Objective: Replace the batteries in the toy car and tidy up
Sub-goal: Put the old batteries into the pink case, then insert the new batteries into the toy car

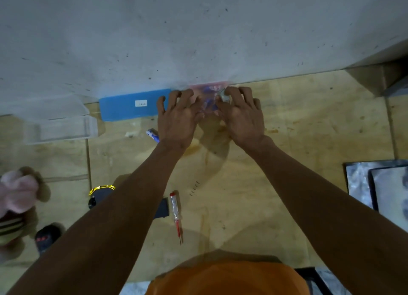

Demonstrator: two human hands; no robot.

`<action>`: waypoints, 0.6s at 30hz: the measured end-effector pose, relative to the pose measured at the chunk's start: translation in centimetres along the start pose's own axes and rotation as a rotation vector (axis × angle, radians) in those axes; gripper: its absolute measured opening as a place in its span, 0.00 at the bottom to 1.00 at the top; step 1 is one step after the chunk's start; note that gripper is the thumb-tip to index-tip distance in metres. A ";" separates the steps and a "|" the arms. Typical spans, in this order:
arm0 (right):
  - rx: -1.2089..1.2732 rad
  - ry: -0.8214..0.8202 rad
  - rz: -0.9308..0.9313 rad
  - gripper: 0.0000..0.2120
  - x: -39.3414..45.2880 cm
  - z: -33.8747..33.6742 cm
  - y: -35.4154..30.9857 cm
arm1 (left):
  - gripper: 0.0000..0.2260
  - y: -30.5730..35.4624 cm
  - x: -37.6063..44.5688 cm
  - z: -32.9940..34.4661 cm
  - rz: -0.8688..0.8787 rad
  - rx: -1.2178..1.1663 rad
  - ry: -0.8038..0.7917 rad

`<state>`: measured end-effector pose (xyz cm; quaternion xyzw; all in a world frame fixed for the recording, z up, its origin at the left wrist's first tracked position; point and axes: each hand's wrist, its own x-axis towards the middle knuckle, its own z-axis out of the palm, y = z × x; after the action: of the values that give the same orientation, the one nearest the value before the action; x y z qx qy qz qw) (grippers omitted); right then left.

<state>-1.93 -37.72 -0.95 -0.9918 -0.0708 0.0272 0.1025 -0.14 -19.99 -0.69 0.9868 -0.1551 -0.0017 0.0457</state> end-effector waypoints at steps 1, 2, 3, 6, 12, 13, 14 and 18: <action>-0.032 -0.019 -0.001 0.19 0.2 -0.2 -0.1 | 0.14 0.2 0.1 -0.2 -0.016 -0.006 -0.036; -0.065 -0.044 0.001 0.19 0.4 -0.5 -0.2 | 0.14 0.3 0.2 -0.5 -0.029 -0.015 -0.074; -0.094 -0.072 0.009 0.19 0.5 -0.8 -0.4 | 0.15 0.4 0.3 -0.6 -0.035 -0.034 -0.106; -0.092 -0.122 0.062 0.24 -0.1 -1.5 -1.4 | 0.20 -0.2 -0.2 -1.3 -0.023 -0.146 -0.181; 0.343 0.107 0.114 0.14 -4.3 -0.6 -7.9 | 0.22 -4.1 -8.5 -4.1 -0.219 -0.348 0.065; 0.397 0.095 0.086 0.14 -4.9 0.0 -9.4 | 0.21 -5.0 -10.9 -4.5 -0.283 -0.350 0.095; 0.429 0.073 0.066 0.15 -5.3 0.6 -10.8 | 0.21 -5.9 -13.4 -4.9 -0.350 -0.355 0.103; 0.360 -0.033 0.132 0.27 -4.9 3.0 -14.1 | 0.29 -8.5 -21.2 -5.6 -0.542 -0.365 -0.007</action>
<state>-8.91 -24.20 -0.82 -0.9593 -0.0010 0.0625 0.2752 -17.61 -4.96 3.86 0.9677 0.1161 -0.0449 0.2194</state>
